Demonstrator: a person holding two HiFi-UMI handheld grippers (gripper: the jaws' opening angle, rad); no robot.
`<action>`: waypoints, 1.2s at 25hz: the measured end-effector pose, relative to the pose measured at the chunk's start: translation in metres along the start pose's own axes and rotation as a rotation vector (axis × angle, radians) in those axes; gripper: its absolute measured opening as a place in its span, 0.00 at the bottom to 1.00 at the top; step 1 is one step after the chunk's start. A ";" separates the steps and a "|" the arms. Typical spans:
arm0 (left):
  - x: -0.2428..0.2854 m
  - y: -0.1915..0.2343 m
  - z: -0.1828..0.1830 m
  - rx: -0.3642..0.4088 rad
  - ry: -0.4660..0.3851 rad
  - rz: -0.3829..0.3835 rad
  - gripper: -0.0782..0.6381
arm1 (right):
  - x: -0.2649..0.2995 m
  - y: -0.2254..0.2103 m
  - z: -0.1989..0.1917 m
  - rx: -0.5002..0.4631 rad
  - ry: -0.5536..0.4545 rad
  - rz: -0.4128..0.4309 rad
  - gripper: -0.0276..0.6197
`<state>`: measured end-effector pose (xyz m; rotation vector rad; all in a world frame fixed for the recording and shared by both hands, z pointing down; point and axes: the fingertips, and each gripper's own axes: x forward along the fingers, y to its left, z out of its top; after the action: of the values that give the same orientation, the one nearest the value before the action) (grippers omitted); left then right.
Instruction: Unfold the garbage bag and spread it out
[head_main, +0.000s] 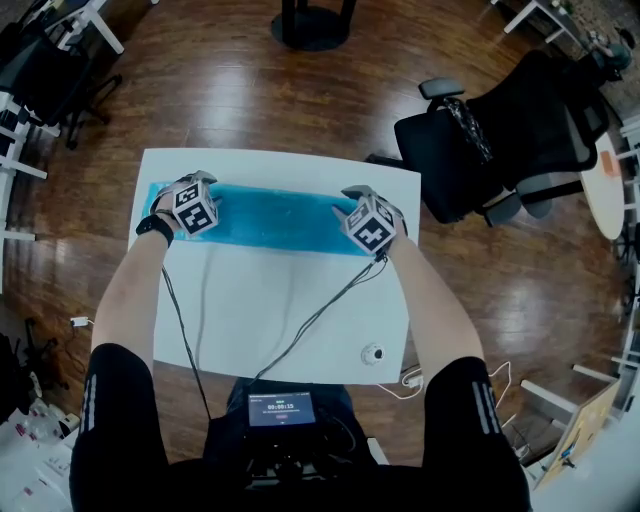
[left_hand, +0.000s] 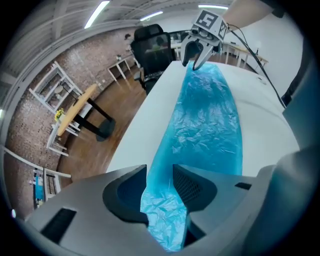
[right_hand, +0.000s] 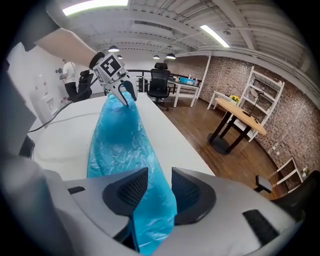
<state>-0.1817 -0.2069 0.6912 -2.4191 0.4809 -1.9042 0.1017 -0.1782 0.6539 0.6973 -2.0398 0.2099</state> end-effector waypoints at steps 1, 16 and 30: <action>0.001 0.000 -0.002 0.008 0.007 -0.001 0.35 | 0.003 0.002 -0.001 -0.005 0.005 0.010 0.32; 0.014 -0.009 -0.003 0.070 0.022 -0.004 0.17 | 0.029 0.012 -0.012 -0.061 0.075 0.044 0.19; -0.015 -0.002 0.021 0.081 -0.096 0.118 0.12 | 0.009 0.014 -0.005 -0.069 -0.009 -0.048 0.07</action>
<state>-0.1644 -0.2051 0.6720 -2.3618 0.5188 -1.7178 0.0942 -0.1683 0.6657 0.7039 -2.0270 0.1082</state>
